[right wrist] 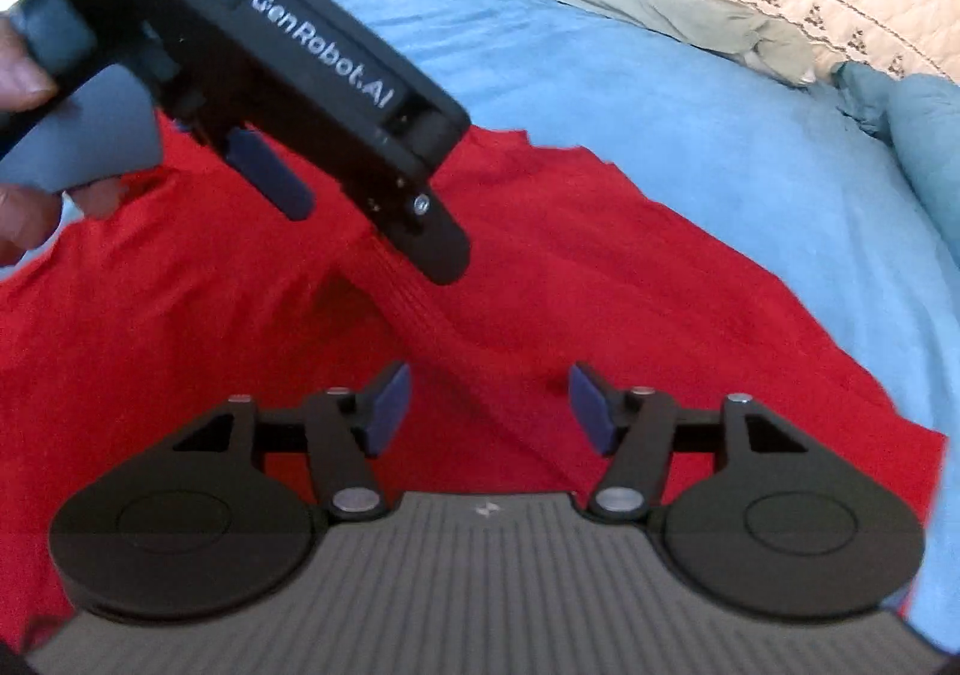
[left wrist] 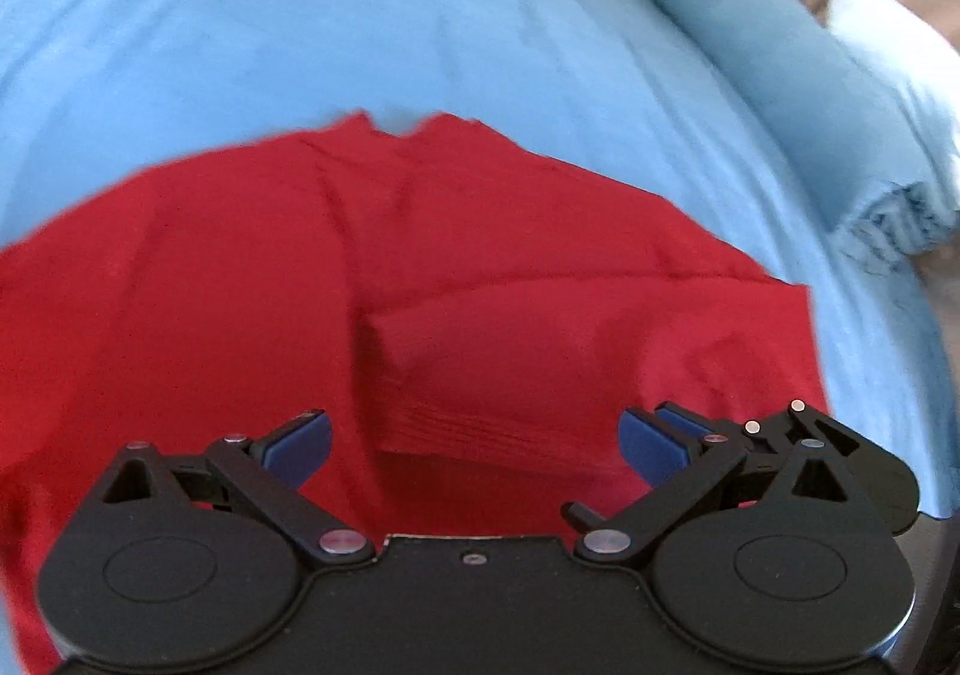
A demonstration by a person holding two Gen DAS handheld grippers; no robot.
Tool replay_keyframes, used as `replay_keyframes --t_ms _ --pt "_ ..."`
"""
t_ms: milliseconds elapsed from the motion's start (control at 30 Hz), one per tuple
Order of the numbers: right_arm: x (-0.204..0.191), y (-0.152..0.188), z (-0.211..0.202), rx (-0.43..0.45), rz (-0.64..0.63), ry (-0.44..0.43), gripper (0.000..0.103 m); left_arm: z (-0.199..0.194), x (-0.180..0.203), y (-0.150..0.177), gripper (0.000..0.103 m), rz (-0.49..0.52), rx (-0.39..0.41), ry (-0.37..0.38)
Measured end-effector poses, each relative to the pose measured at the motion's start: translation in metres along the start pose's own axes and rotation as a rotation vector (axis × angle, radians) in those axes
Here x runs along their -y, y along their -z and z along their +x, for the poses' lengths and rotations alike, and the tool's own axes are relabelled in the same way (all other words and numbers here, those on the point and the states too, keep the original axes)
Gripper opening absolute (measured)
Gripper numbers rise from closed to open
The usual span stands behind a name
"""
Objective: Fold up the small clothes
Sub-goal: 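Lift the sleeve across the sweater body and open the right gripper, then grasp the other sleeve's ribbed cuff with the left gripper, then fold the held sleeve across the body and open the left gripper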
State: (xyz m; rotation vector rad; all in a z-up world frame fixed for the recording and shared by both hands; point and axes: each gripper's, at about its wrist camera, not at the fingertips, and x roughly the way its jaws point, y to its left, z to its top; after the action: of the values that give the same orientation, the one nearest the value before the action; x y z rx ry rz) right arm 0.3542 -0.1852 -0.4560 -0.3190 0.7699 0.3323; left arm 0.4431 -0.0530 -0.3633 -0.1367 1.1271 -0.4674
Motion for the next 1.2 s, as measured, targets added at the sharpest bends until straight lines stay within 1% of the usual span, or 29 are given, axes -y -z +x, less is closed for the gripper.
replay_keyframes --t_ms 67,100,133,200,267,333,367,433,500,533,567,600,633,667,733,767,833,900,933,967,1000,1067,1133,1200 --pt "0.006 0.011 -0.013 -0.016 0.002 0.023 0.076 0.005 0.004 0.002 0.101 -0.033 -0.003 -0.012" --pt "0.008 0.018 -0.02 -0.023 0.01 0.029 0.076 0.005 0.005 0.004 0.101 -0.073 0.002 -0.013" --pt "0.012 0.027 -0.031 -0.03 0.023 0.036 0.076 0.005 0.005 0.007 0.101 -0.129 0.006 -0.002" --pt "0.017 0.039 -0.039 -0.04 0.048 0.053 0.076 0.007 0.003 0.017 0.099 -0.253 0.01 0.028" --pt "0.021 0.048 -0.046 -0.049 0.069 0.064 0.076 0.015 0.002 0.022 0.092 -0.348 0.005 0.033" --pt "0.021 0.057 -0.051 -0.059 0.087 0.078 0.076 0.024 0.004 0.024 0.089 -0.395 -0.003 0.019" --pt "0.022 0.061 -0.053 -0.063 0.096 0.085 0.076 0.029 0.005 0.023 0.089 -0.403 0.001 -0.003" --pt "0.022 0.067 -0.057 -0.066 0.114 0.092 0.076 0.029 0.009 0.019 0.087 -0.409 0.029 -0.037" --pt "0.023 0.073 -0.061 -0.067 0.131 0.097 0.076 0.031 0.008 0.014 0.076 -0.421 0.049 -0.074" --pt "0.02 0.078 -0.067 -0.067 0.137 0.101 0.076 0.032 0.007 0.011 0.065 -0.428 0.055 -0.095" --pt "0.02 0.076 -0.066 -0.067 0.142 0.103 0.076 0.035 0.005 0.007 0.052 -0.435 0.051 -0.119" --pt "0.02 0.075 -0.067 -0.066 0.145 0.105 0.076 0.037 0.005 0.005 0.045 -0.438 0.043 -0.147" --pt "0.021 0.074 -0.067 -0.065 0.149 0.108 0.076 0.038 0.004 0.004 0.032 -0.437 0.036 -0.175" --pt "0.024 0.068 -0.065 -0.065 0.15 0.11 0.076 0.036 0.002 0.004 0.021 -0.437 0.037 -0.183" --pt "0.025 0.07 -0.068 -0.065 0.153 0.113 0.076 0.032 0.002 0.002 0.01 -0.426 0.053 -0.176" --pt "0.029 0.066 -0.066 -0.064 0.153 0.116 0.076 0.028 0.003 0.0 0.009 -0.409 0.071 -0.17" --pt "0.027 0.068 -0.073 -0.058 0.151 0.12 0.076 0.016 0.008 -0.006 0.009 -0.364 0.122 -0.168" --pt "0.026 0.066 -0.078 -0.052 0.149 0.124 0.076 -0.001 0.012 -0.015 0.009 -0.317 0.19 -0.171" --pt "0.025 0.068 -0.083 -0.05 0.15 0.127 0.076 -0.011 0.014 -0.02 0.009 -0.288 0.225 -0.18" --pt "0.023 0.057 -0.073 -0.05 0.15 0.13 0.076 -0.022 0.014 -0.024 0.009 -0.254 0.262 -0.195" --pt "0.022 0.058 -0.077 -0.05 0.151 0.131 0.076 -0.032 0.013 -0.028 0.009 -0.218 0.296 -0.216" --pt "0.021 0.036 -0.06 -0.051 0.152 0.131 0.076 -0.051 0.006 -0.029 0.009 -0.163 0.357 -0.267" --pt "0.019 0.036 -0.059 -0.05 0.155 0.132 0.078 -0.059 -0.006 -0.027 0.009 -0.133 0.382 -0.314" --pt "0.017 0.038 -0.059 -0.05 0.165 0.132 0.081 -0.058 -0.025 -0.018 0.009 -0.141 0.37 -0.346"
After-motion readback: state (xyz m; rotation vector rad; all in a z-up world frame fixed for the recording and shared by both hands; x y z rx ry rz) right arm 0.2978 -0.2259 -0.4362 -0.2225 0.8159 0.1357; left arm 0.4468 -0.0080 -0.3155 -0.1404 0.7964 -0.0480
